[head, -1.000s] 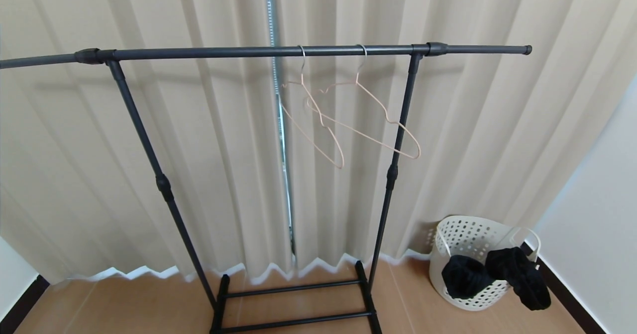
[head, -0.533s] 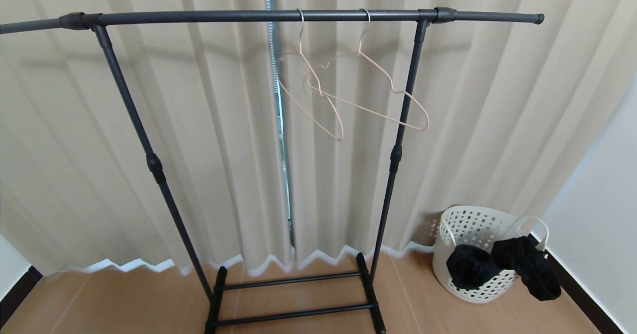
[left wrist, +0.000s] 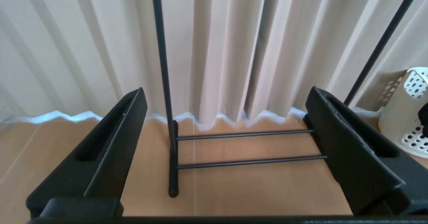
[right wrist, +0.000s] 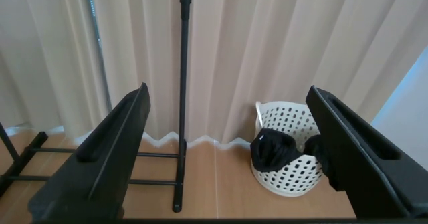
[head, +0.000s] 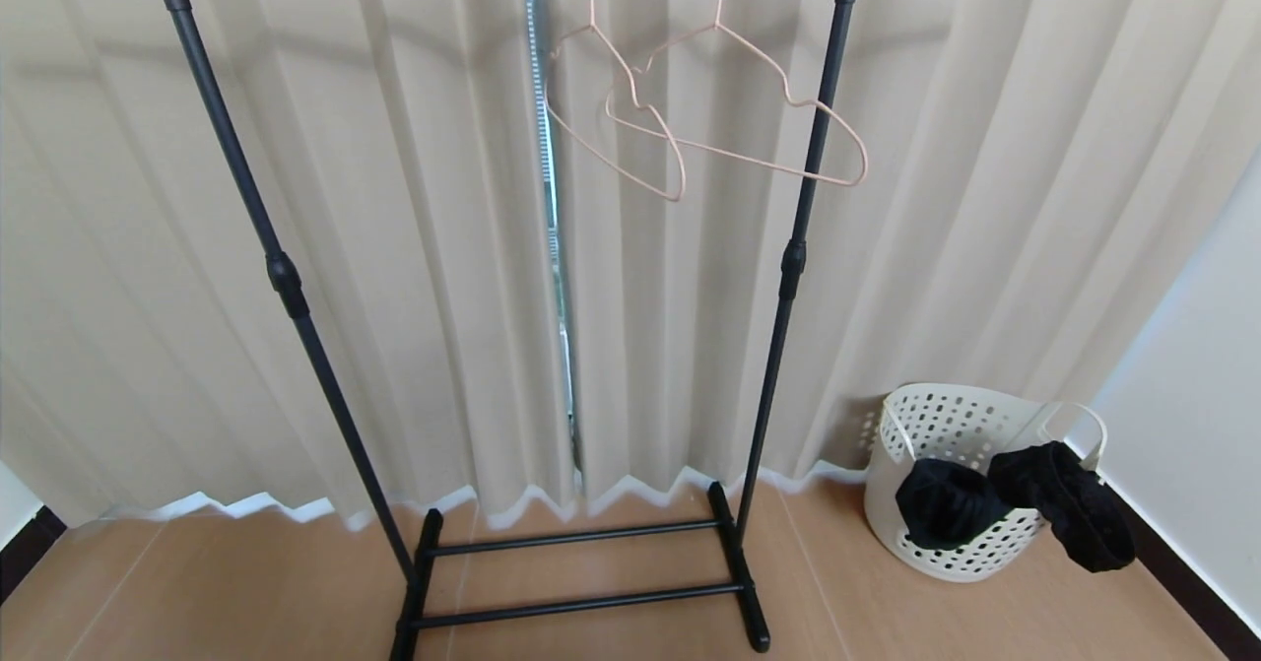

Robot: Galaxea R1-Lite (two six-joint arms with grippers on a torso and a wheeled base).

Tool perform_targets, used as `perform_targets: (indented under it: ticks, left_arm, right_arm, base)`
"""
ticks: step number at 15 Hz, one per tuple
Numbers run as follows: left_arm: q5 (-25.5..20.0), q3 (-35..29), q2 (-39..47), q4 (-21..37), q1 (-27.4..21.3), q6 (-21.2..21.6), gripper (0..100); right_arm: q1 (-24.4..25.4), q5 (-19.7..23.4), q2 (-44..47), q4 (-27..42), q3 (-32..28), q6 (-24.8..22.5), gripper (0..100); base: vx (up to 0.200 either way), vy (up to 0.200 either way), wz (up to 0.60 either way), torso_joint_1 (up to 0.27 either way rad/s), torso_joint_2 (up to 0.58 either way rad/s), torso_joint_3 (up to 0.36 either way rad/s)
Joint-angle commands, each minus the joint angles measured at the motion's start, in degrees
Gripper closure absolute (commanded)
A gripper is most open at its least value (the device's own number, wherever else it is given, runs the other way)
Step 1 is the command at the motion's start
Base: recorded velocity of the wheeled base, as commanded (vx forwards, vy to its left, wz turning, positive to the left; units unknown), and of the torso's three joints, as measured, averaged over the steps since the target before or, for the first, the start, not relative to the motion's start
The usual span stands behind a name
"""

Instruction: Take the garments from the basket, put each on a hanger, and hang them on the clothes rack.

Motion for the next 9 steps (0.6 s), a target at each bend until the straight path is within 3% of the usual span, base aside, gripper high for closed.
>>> perform_targets:
  ticks: [1, 9]
  left_arm:
    - [0.0, 0.0, 0.1, -0.1, 0.0, 0.0, 0]
    - [0.0, 0.0, 0.1, -0.1, 0.0, -0.1, 0]
  right_arm:
    - [0.0, 0.0, 0.1, -0.1, 0.0, 0.0, 0]
    - [0.0, 0.0, 0.1, -0.1, 0.0, 0.0, 0]
  base:
    - [0.0, 0.0, 0.0, -0.11, 0.47, 0.354]
    - [0.0, 0.0, 0.0, -0.061, 0.43, 0.362]
